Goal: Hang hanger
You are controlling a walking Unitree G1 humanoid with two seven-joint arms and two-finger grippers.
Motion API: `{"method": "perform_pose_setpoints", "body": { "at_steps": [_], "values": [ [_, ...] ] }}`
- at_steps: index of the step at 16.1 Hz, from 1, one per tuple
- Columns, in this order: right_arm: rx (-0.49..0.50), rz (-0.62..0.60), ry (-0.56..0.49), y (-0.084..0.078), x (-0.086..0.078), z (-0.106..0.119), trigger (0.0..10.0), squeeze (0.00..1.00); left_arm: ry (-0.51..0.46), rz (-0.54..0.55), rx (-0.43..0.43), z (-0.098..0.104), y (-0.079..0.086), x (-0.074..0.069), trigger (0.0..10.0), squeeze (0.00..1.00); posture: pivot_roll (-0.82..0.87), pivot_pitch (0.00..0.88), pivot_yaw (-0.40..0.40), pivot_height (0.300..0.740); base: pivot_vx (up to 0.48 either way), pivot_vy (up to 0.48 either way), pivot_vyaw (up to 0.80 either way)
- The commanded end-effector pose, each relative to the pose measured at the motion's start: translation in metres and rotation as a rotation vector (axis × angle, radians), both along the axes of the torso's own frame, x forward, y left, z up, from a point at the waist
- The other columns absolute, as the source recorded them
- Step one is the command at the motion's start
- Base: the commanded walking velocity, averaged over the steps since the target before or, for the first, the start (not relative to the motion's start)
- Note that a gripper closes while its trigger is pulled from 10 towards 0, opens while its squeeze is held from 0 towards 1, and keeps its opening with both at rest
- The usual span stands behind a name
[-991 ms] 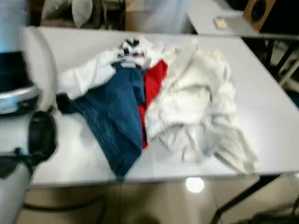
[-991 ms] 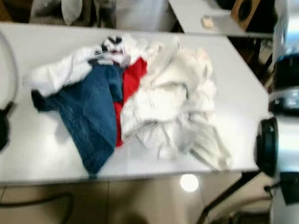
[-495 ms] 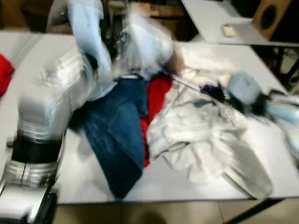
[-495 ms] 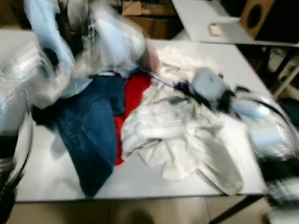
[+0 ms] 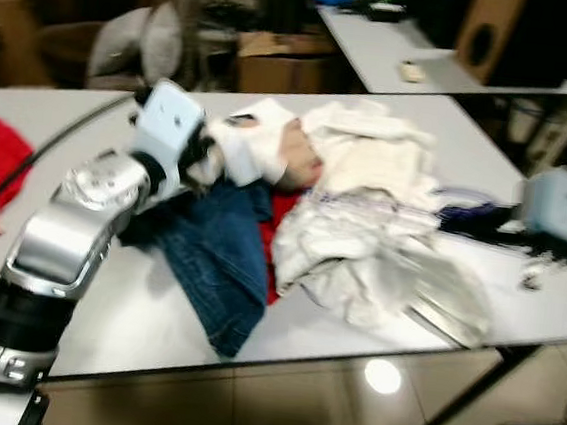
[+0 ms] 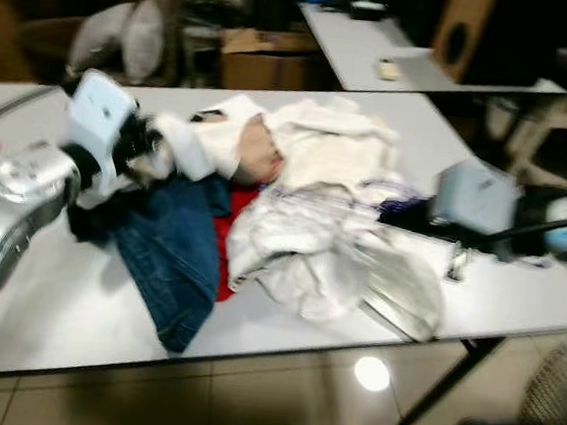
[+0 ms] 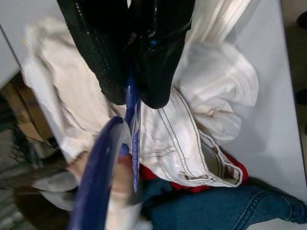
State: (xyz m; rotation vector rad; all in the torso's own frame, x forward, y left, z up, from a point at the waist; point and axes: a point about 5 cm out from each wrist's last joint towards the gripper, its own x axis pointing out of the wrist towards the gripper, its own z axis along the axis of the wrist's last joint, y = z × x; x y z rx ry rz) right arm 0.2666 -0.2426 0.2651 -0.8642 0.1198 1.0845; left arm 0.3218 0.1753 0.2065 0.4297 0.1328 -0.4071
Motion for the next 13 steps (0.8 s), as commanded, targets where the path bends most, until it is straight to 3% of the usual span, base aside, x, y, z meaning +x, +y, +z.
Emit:
{"method": "perform_pose_setpoints", "body": {
  "at_steps": [1, 2, 3, 5, 6, 9, 12, 13],
  "values": [
    [0.010, 0.019, -0.007, -0.001, -0.004, 0.009, 10.0, 0.00, 0.033, -0.007, 0.089, -0.007, 0.007, -0.002, 10.0, 1.00, -0.17, 0.000, 0.064, 0.740, 0.000, 0.000, 0.00],
    [0.021, 0.022, -0.013, -0.004, -0.007, 0.017, 10.0, 0.00, 0.067, -0.019, 0.187, -0.015, 0.016, -0.005, 10.0, 1.00, -0.17, 0.000, 0.062, 0.740, 0.000, 0.000, 0.00],
    [0.059, 0.025, -0.022, -0.009, -0.012, 0.029, 10.0, 0.00, 0.120, -0.052, 0.207, -0.021, 0.026, -0.013, 10.0, 1.00, -0.17, 0.000, 0.061, 0.740, 0.000, 0.000, 0.00],
    [0.188, -0.003, -0.084, -0.016, -0.011, 0.050, 10.0, 0.00, 0.185, -0.277, 0.280, -0.025, 0.030, -0.034, 10.0, 1.00, -0.17, 0.000, 0.058, 0.740, 0.000, 0.000, 0.00],
    [0.257, -0.029, -0.106, -0.019, -0.009, 0.055, 10.0, 0.00, 0.212, -0.346, 0.223, -0.025, 0.030, -0.044, 10.0, 1.00, -0.17, 0.000, 0.060, 0.740, 0.000, 0.000, 0.00],
    [0.464, -0.211, -0.214, -0.010, 0.008, 0.051, 10.0, 0.00, 0.172, -0.385, -0.113, 0.001, 0.039, -0.068, 10.0, 1.00, -0.16, 0.000, 0.064, 0.740, 0.000, 0.000, 0.00],
    [0.608, -0.310, -0.186, 0.005, 0.015, 0.032, 10.0, 0.00, 0.161, -0.375, -0.211, 0.011, 0.057, -0.091, 10.0, 1.00, -0.14, 0.000, 0.057, 0.740, 0.000, 0.000, 0.00],
    [0.707, -0.332, -0.152, 0.017, 0.016, 0.027, 10.0, 0.00, 0.085, -0.331, -0.261, 0.019, 0.062, -0.095, 10.0, 1.00, -0.13, 0.000, 0.056, 0.740, 0.000, 0.000, 0.00]
  ]
}}
